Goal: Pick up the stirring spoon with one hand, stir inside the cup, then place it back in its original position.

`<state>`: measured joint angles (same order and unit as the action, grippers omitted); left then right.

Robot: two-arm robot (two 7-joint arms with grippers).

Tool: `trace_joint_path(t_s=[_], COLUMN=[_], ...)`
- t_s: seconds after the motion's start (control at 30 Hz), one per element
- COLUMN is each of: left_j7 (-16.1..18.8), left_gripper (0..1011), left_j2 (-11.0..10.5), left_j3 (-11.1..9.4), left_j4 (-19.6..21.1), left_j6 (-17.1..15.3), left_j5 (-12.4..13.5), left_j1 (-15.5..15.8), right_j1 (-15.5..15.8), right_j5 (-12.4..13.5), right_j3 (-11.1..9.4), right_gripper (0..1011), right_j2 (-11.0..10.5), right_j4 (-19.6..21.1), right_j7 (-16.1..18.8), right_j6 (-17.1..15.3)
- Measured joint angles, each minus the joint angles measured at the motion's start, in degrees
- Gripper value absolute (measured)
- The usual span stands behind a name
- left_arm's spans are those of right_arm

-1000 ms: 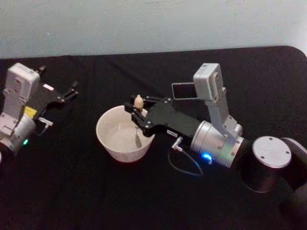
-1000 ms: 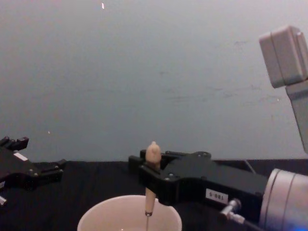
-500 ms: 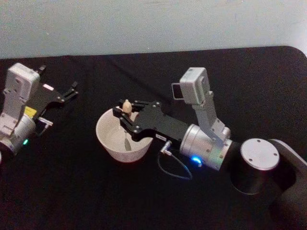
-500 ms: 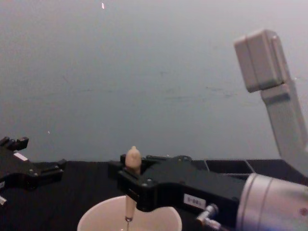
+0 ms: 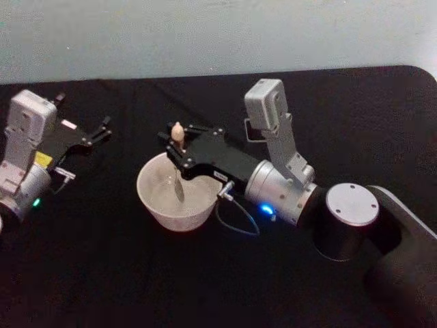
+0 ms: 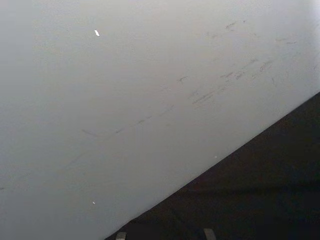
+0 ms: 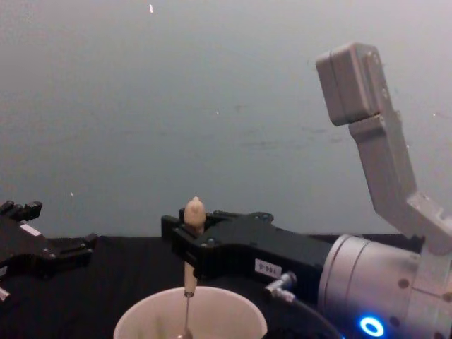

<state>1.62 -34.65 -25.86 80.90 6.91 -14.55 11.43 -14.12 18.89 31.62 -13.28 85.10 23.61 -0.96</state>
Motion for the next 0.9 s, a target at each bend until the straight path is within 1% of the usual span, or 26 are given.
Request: trace_joint_path(t_s=[0.2, 0.37, 0.6, 0.9], left_j7=[0.0, 0.0, 0.0, 0.0], left_gripper=[1001, 1001, 1001, 1001], left_j2=[0.0, 0.0, 0.0, 0.0], left_j3=[0.0, 0.0, 0.0, 0.0], left_j4=[0.0, 0.0, 0.0, 0.0], left_j6=[0.0, 0.0, 0.0, 0.0], left_j5=[0.0, 0.0, 0.0, 0.0], left_j1=[0.0, 0.0, 0.0, 0.0], right_j1=[-0.57, -0.43, 0.78, 2.7], right_j5=[-0.46, -0.53, -0.16, 0.56], right_j3=[-0.95, -1.68, -2.81, -3.1], right_gripper=[197, 197, 197, 197], right_j2=[0.42, 0.17, -1.02, -2.67], right_j4=[-1.21, -1.26, 0.27, 2.63], right_j7=[-0.6, -0.7, -0.43, 0.47], right_j6=[0.13, 0.2, -0.13, -0.67])
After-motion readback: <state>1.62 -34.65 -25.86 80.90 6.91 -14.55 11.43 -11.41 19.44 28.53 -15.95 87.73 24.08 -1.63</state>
